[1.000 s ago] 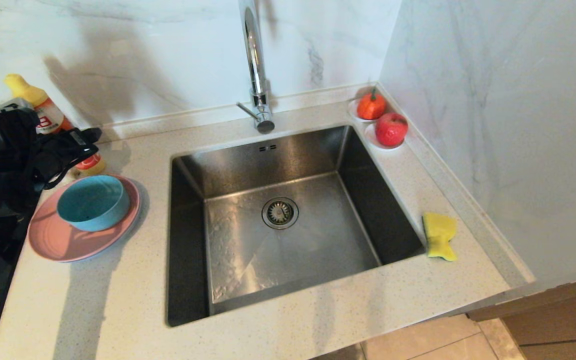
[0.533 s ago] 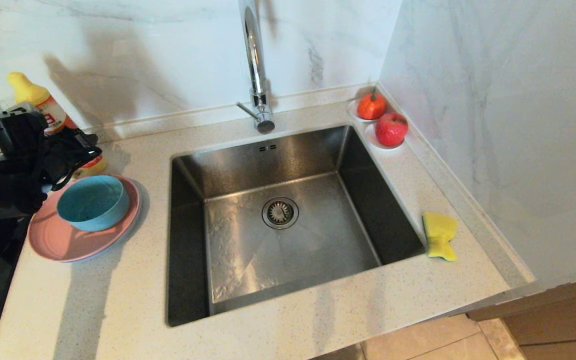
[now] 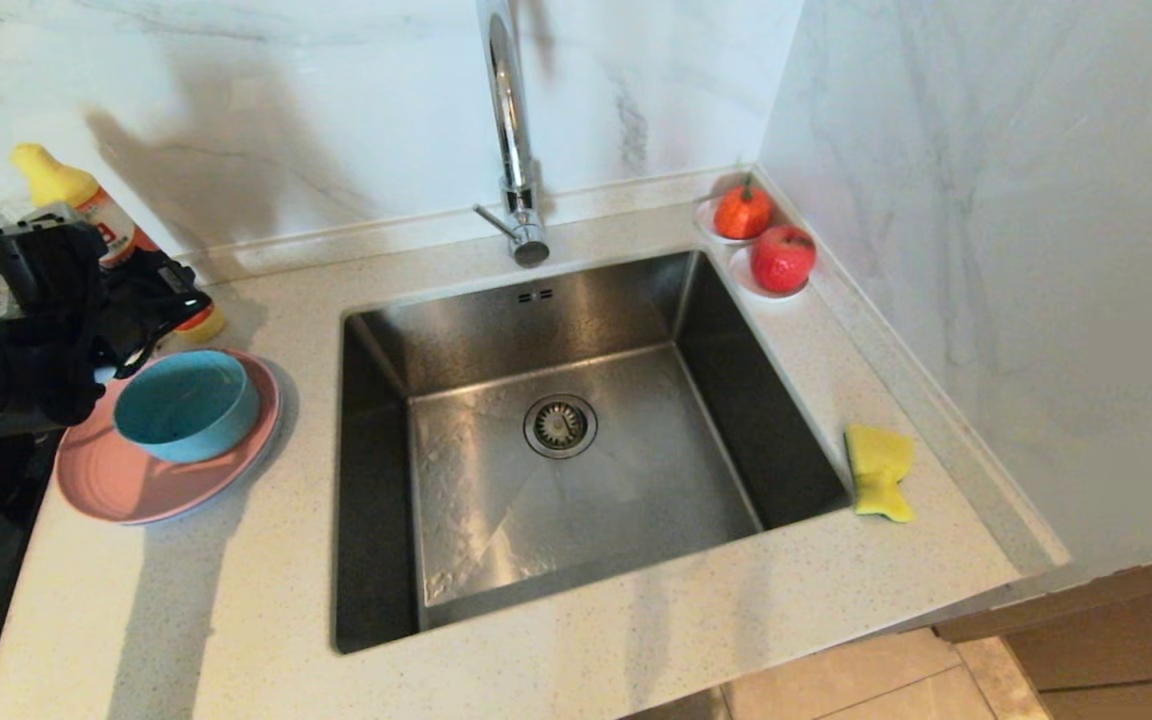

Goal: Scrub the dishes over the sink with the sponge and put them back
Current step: Grab the dish soap

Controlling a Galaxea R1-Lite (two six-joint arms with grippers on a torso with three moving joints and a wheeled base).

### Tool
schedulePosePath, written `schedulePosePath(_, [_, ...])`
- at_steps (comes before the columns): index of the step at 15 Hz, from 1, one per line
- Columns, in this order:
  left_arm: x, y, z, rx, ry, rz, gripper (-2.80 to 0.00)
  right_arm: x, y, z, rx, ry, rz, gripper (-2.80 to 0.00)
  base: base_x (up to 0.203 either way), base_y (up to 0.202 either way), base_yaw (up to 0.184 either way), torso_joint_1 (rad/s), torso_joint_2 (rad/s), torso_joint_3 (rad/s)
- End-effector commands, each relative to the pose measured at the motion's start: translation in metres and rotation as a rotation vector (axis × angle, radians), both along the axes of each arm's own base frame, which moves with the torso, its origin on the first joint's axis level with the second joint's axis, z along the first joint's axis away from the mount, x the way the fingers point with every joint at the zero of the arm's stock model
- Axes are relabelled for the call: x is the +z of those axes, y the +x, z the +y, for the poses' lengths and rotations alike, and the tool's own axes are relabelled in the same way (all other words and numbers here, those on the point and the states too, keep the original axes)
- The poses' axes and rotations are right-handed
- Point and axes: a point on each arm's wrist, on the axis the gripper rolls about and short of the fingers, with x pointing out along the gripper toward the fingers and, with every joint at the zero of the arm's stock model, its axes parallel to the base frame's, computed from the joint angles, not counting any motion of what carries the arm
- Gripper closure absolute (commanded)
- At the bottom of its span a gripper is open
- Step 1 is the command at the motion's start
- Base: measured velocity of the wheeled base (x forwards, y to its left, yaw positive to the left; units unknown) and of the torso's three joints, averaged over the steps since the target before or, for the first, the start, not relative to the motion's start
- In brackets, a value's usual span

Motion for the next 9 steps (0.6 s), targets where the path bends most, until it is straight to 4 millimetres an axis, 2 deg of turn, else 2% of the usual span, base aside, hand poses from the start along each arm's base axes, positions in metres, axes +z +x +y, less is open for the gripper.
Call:
schedulePosePath(1, [0.022,-0.009,-0.007,0.001,0.013,-0.055,0.00,0.000,0.000,0.000,0.001,0.000,-0.001,0.00,0.000,0.000,0.000,0.000,0.00,0.000])
schedulePosePath(7, [0.090,-0.046,-0.019,0.026,0.047,-0.190,0.00,0.000,0.000,0.000,0.001,0.000,-0.001,0.00,0.000,0.000,0.000,0.000,0.00,0.000])
schedulePosePath(9, [0.115,-0.065,-0.024,0.027,0.057,-0.215,0.00,0.000,0.000,0.000,0.001,0.000,-0.001,0.00,0.000,0.000,0.000,0.000,0.00,0.000])
